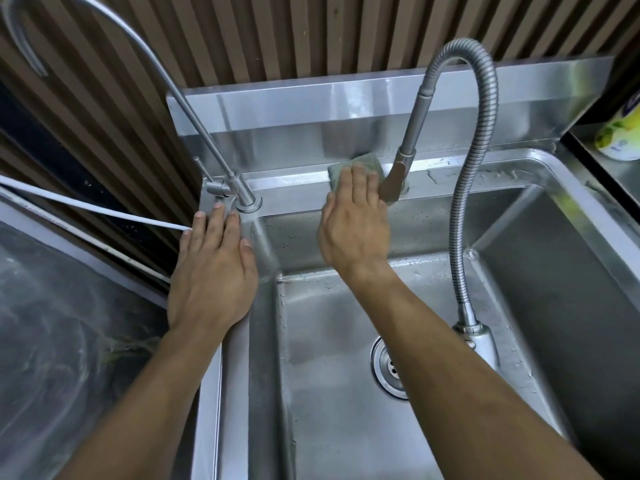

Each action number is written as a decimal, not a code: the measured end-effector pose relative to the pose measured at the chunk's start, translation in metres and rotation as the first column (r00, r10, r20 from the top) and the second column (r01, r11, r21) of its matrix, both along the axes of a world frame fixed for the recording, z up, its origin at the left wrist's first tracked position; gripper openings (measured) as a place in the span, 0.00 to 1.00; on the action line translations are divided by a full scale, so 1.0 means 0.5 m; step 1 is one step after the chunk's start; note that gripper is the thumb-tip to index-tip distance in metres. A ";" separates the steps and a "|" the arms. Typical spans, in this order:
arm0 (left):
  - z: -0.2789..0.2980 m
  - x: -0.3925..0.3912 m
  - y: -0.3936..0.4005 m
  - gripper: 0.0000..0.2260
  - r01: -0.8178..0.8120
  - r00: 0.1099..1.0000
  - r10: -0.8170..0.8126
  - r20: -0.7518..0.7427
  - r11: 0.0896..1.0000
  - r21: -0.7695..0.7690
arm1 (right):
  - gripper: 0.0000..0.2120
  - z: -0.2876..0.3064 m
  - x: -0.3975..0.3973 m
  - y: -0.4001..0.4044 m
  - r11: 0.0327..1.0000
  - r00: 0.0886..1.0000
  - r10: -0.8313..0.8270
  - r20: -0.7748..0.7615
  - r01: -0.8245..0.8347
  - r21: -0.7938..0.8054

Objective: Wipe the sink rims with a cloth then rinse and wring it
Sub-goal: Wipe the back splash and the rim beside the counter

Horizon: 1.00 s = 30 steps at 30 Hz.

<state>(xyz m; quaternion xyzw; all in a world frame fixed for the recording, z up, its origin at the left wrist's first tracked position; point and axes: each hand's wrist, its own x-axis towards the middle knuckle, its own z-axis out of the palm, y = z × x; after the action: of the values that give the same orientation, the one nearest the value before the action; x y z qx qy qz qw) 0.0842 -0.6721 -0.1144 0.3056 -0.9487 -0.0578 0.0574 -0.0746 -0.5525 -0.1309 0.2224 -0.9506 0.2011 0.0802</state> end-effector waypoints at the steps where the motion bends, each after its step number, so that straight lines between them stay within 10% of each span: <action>1: 0.000 -0.001 0.001 0.30 -0.007 1.000 0.007 0.003 1.000 -0.003 | 0.26 0.009 0.013 -0.020 1.000 1.000 -0.001 0.004 0.001 0.017; 7: -0.001 0.001 0.000 0.31 -0.006 1.000 0.006 0.010 1.000 0.017 | 0.25 0.027 0.062 -0.105 0.886 0.885 0.463 0.053 -0.464 0.005; 21: 0.001 0.007 0.004 0.29 0.007 0.999 -0.006 -0.032 1.000 0.030 | 0.30 0.025 0.004 -0.023 0.989 0.997 0.013 0.074 -0.024 0.149; 30: 0.030 -0.053 0.027 0.21 0.364 0.909 -0.363 -0.207 0.931 -0.033 | 0.23 -0.005 0.011 0.038 0.978 0.978 0.202 -0.046 -0.198 0.072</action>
<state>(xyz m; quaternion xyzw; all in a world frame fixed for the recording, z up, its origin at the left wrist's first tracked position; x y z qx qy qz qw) 0.0576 -0.6585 -0.0991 0.1163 -0.9774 -0.1021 0.1442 -0.0693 -0.5335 -0.1332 0.3246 -0.9272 0.1700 0.0773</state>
